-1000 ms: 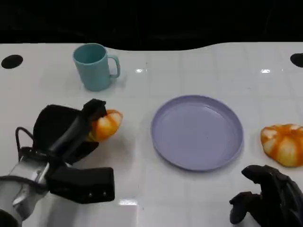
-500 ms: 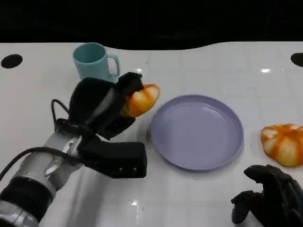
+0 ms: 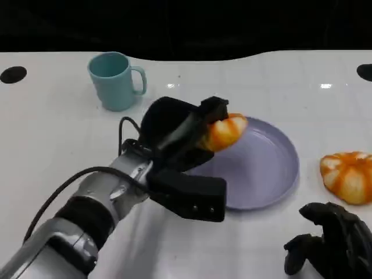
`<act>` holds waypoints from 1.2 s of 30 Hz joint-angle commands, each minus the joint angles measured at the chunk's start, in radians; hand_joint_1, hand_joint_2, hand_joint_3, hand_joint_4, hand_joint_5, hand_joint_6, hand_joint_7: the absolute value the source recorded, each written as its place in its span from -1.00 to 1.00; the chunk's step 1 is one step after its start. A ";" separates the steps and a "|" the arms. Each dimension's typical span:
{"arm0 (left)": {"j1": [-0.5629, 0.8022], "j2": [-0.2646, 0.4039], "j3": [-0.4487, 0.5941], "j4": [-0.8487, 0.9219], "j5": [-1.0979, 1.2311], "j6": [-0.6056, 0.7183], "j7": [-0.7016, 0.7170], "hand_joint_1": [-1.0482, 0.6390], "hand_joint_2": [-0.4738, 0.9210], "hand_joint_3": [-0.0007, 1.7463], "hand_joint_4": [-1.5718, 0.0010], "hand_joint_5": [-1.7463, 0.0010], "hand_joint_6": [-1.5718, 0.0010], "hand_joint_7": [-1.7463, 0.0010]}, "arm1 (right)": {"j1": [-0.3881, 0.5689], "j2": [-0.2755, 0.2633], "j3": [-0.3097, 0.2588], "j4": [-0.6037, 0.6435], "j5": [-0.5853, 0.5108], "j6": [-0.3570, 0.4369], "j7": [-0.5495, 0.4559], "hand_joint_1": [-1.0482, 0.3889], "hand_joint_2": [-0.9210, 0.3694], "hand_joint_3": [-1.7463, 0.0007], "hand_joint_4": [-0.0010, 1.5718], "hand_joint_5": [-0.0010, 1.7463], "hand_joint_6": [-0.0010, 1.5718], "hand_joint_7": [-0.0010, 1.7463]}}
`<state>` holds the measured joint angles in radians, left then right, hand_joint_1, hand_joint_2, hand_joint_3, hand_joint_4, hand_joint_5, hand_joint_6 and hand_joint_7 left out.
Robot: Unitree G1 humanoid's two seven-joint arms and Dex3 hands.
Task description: Grasp the bread from the table and place it into the plate.
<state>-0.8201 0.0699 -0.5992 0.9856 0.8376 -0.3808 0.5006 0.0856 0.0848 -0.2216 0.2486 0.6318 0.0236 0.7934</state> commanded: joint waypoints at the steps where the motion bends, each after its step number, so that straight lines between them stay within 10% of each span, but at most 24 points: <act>1: -0.057 -0.039 -0.032 0.079 0.014 -0.016 0.032 -0.52 0.31 0.73 -0.74 -1.00 -0.04 -1.00 | 0.005 -0.013 0.001 -0.003 0.004 -0.001 0.007 -0.35 -0.99 0.61 1.00 -0.30 1.00 -0.69; 9: -0.110 -0.087 -0.080 0.153 0.028 0.024 -0.014 -0.53 0.38 0.54 -0.69 -1.00 0.08 -0.86 | 0.012 -0.009 0.009 -0.017 -0.002 -0.003 0.001 -0.37 -0.99 0.62 1.00 -0.30 1.00 -0.69; 17: -0.132 -0.077 -0.090 0.143 0.013 0.025 -0.209 -0.60 0.71 0.12 0.13 -1.00 0.67 -0.42 | 0.016 -0.011 0.018 -0.022 0.000 -0.002 0.005 -0.36 -1.00 0.63 1.00 -0.31 1.00 -0.69; 19: -0.140 -0.073 -0.098 0.134 0.019 0.044 -0.281 -0.88 0.94 -0.32 0.79 -0.51 0.93 0.10 | 0.019 -0.008 0.019 -0.030 0.002 0.004 -0.004 -0.37 -1.00 0.63 1.00 -0.30 1.00 -0.68; 23: -0.152 -0.065 -0.115 0.099 0.028 0.095 -0.408 -0.99 1.00 -0.29 0.99 0.21 1.00 0.92 | 0.020 -0.010 0.021 -0.028 0.004 0.000 0.001 -0.36 -1.00 0.61 1.00 -0.32 1.00 -0.70; 27: -0.150 -0.057 -0.111 0.062 0.017 0.128 -0.496 -1.00 1.00 -0.19 1.00 0.53 1.00 1.00 | 0.022 -0.012 0.022 -0.031 0.000 -0.004 -0.001 -0.37 -1.00 0.62 1.00 -0.32 1.00 -0.70; 36: -0.114 -0.010 -0.095 -0.045 0.005 0.153 -0.575 -1.00 1.00 -0.19 1.00 0.51 1.00 1.00 | 0.020 -0.016 0.018 -0.030 0.005 0.002 0.001 -0.36 -1.00 0.61 1.00 -0.31 1.00 -0.71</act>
<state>-0.9479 0.0239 -0.7047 0.9811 0.8573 -0.2262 -0.0618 0.0980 0.0829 -0.1953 0.2251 0.6280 0.0236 0.7978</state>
